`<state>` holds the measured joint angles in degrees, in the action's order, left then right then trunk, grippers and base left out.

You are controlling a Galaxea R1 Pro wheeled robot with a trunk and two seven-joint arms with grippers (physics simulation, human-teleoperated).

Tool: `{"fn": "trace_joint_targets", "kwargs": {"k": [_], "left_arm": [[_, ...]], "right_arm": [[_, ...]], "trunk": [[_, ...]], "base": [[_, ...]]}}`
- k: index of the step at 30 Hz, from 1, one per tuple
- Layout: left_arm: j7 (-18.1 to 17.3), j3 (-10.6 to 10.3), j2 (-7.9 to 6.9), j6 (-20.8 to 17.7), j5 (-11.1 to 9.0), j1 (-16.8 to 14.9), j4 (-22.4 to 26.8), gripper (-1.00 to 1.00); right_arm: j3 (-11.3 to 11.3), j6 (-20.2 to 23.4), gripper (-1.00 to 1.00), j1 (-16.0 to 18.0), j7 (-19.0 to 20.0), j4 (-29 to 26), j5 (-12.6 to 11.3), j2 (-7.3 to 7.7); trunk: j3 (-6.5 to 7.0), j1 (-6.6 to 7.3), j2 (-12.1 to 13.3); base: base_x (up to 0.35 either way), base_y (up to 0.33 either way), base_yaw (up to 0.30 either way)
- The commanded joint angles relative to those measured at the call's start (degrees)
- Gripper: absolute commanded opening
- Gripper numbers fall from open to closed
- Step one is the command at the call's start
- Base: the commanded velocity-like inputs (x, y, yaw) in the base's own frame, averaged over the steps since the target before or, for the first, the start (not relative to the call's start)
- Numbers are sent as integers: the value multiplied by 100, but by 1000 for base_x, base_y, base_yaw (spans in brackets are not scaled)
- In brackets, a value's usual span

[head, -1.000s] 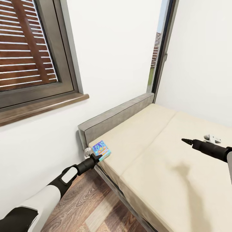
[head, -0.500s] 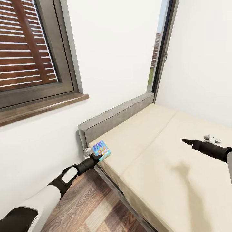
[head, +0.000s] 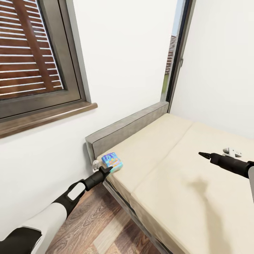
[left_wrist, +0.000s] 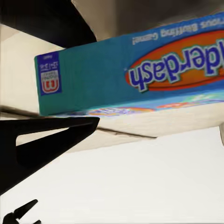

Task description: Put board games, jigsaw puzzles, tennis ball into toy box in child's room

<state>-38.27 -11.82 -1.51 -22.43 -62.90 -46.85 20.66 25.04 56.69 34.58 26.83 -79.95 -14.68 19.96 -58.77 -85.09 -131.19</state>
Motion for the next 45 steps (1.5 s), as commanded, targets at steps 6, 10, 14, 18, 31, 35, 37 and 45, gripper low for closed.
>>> {"fn": "trace_joint_targets", "kwargs": {"k": [6, 10, 14, 18, 31, 35, 37, 45], "left_arm": [[-336, -23, -124, -43, -56, 92, 5, -100], [-502, -12, -222, -43, -59, 257, 7, -100], [-648, 114, -294, -38, -60, 422, 8, -100], [-758, 244, -330, -36, -56, 530, 8, -100], [-867, 388, -362, -34, -33, 642, 8, -100], [-893, 395, -361, -32, -37, 647, 10, -100], [-910, 394, -360, -31, -38, 648, 13, -100], [-1076, 371, -350, -27, -13, 650, 61, -100]], "right_arm": [[5, 26, 100, 5, 42, -3, 27, -1], [7, 26, 100, 5, 42, -2, 27, -1], [8, 26, 100, 5, 42, -1, 29, 0], [9, 26, 100, 5, 42, -2, 29, 3], [9, 26, 100, 5, 42, -3, 29, 2], [9, 25, 100, 2, 46, -2, 28, 0], [9, 22, 100, -5, 49, -3, 28, 0], [4, -5, 100, -163, 62, -71, 27, 4]], "trunk": [[-5, 1, -2], [-5, 1, -2], [-5, 1, -2], [-5, 1, -2], [-5, 1, -2], [-5, 1, -2], [-5, 1, -2], [-5, 1, -2]], "base": [[0, 0, 0], [0, 0, 0], [0, 0, 0], [0, 0, 0], [0, 0, 0], [0, 0, 0], [0, 0, 0], [0, 0, 0]]}}
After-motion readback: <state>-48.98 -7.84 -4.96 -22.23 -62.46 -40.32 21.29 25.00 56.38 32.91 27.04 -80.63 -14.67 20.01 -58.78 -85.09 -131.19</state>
